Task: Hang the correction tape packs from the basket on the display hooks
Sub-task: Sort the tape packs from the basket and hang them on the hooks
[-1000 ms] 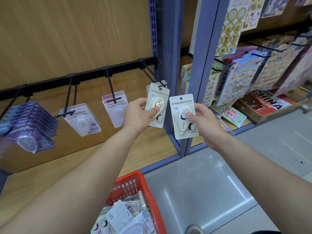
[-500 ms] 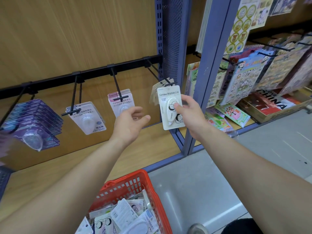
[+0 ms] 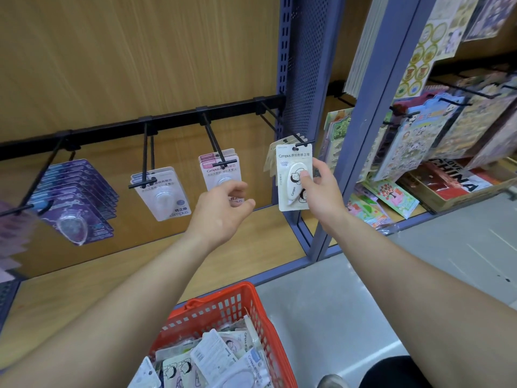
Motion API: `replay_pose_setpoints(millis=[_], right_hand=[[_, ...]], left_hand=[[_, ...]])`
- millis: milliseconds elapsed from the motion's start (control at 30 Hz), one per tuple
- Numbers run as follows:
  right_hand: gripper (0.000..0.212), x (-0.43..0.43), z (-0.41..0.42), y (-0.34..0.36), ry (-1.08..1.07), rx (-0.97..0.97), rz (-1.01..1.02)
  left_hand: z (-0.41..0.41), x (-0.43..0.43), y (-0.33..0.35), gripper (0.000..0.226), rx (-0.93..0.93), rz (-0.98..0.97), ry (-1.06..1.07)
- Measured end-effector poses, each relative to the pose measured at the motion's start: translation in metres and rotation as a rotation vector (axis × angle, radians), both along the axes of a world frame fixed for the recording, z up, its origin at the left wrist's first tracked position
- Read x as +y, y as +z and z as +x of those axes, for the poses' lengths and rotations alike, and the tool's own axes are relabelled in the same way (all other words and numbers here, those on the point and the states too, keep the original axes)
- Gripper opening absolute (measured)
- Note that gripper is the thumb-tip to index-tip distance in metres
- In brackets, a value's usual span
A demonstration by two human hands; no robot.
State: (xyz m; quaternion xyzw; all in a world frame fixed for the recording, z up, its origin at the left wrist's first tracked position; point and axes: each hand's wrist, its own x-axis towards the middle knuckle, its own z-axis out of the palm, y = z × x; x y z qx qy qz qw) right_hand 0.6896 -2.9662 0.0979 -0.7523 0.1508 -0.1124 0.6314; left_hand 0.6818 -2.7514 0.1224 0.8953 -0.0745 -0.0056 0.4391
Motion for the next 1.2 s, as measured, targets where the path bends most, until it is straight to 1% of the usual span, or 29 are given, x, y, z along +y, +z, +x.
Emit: replay_pose_setpoints(millis=[233,300,367,400,433,533,600,767,833,900,967,1133,1200], right_hand=[[0.039,0.017,0.019,-0.004,-0.004,0.039,-0.217],[0.043,0.022,0.016,-0.003,-0.012,0.112,-0.34],[0.058,0.022,0.005,-0.005,0.026,0.279,-0.476],[0.063,0.021,-0.003,-0.008,0.08,0.365,-0.539],[0.063,0.02,-0.012,-0.01,0.154,0.434,-0.608],[0.06,0.02,-0.036,-0.011,0.384,0.533,-0.818],[0.058,0.029,-0.052,-0.005,0.493,0.531,-0.903],[0.052,0.071,-0.101,-0.001,0.724,0.438,-1.069],[0.045,0.089,-0.12,-0.015,0.803,0.403,-1.095],[0.033,0.109,-0.136,-0.037,0.858,0.387,-1.059],[0.03,0.13,-0.149,-0.066,0.897,0.403,-1.005],[0.042,0.181,-0.175,-0.143,1.023,0.471,-0.953],[0.043,0.197,-0.179,-0.165,1.041,0.507,-0.921]], left_hand=[[-0.012,0.015,0.014,0.031,-0.011,0.057,-0.014],[-0.021,0.026,0.019,0.029,-0.017,0.057,0.001],[-0.033,0.039,0.022,0.033,-0.008,0.077,0.024],[-0.04,0.046,0.022,0.034,-0.003,0.093,0.035],[-0.047,0.053,0.021,0.034,0.0,0.108,0.046],[-0.068,0.073,0.012,0.034,0.024,0.121,0.083],[-0.084,0.089,0.0,0.034,0.06,0.153,0.098],[-0.128,0.139,-0.034,0.033,0.192,0.209,0.142],[-0.147,0.163,-0.051,0.033,0.246,0.238,0.161],[-0.167,0.186,-0.073,0.034,0.298,0.248,0.188],[-0.189,0.206,-0.096,0.036,0.36,0.29,0.208],[-0.237,0.247,-0.155,0.049,0.562,0.387,0.189],[-0.246,0.258,-0.179,0.052,0.619,0.386,0.19]])
